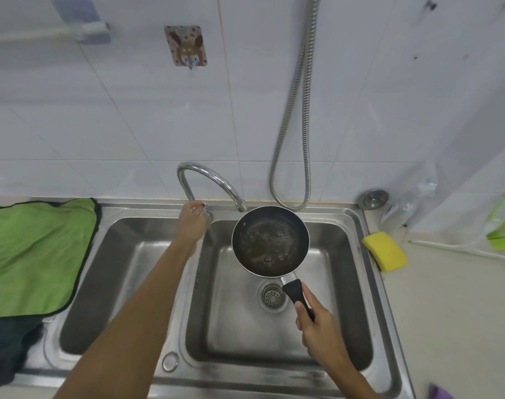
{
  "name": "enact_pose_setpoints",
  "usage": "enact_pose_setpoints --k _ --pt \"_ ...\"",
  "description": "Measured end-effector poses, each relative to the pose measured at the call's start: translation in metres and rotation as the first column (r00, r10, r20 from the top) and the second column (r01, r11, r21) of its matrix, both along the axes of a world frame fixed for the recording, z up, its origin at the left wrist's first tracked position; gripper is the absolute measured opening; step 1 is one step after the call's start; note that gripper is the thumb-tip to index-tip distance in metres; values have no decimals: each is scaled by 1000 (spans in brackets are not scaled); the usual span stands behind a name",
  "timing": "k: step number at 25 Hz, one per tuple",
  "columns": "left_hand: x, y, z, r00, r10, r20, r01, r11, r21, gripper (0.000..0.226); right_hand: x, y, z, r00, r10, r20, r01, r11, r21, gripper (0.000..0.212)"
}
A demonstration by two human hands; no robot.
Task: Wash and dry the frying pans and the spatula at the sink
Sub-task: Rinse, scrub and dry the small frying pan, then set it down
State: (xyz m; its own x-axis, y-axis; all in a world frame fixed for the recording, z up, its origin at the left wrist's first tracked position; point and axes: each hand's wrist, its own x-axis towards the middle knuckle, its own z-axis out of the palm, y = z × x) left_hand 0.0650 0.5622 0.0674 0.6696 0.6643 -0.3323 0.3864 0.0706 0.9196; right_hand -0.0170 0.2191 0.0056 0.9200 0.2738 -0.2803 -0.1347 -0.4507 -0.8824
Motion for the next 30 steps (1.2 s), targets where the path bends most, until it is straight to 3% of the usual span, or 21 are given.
enact_pose_setpoints --k 3,6,7,9,11,14,19,22,25,27,30 --pt "-38 -25 -7 995 -94 25 97 988 -119 29 -3 4 11 1000 -4 -26 4 1000 -2 49" --pt "-107 -106 -41 960 -200 -196 164 969 -186 5 -8 13 20 993 -33 -113 34 999 8 48" --pt "-125 -139 -46 938 -270 -217 203 937 -285 11 -11 16 23 988 -49 -149 51 999 13 44" --pt "-143 -190 -52 914 -387 -121 293 837 -462 36 -20 22 27 978 -79 -194 82 997 6 31" --pt "-141 -216 -53 943 -326 -63 234 788 -570 53 -31 26 28 974 -95 -206 94 995 -14 21" --pt "-132 -224 -48 972 -201 -123 62 722 -689 50 -44 29 34 974 -122 -189 125 992 3 19" --pt "-130 -231 -53 983 -179 -40 99 704 -704 43 -46 16 45 984 -89 -153 91 996 9 21" --pt "-123 -238 -64 988 -149 -47 82 751 -655 39 -19 -14 35 1000 26 3 -26 988 -155 17" --pt "-128 -241 -70 997 -69 -38 22 716 -698 33 52 -65 19 950 83 301 49 912 -406 19" --pt "-133 -241 -72 998 -25 -58 -25 688 -725 33 113 -100 11 908 126 399 127 825 -551 27" --pt "-137 -246 -75 991 -28 -128 -63 756 -651 39 181 -138 -17 861 216 460 244 619 -746 39"
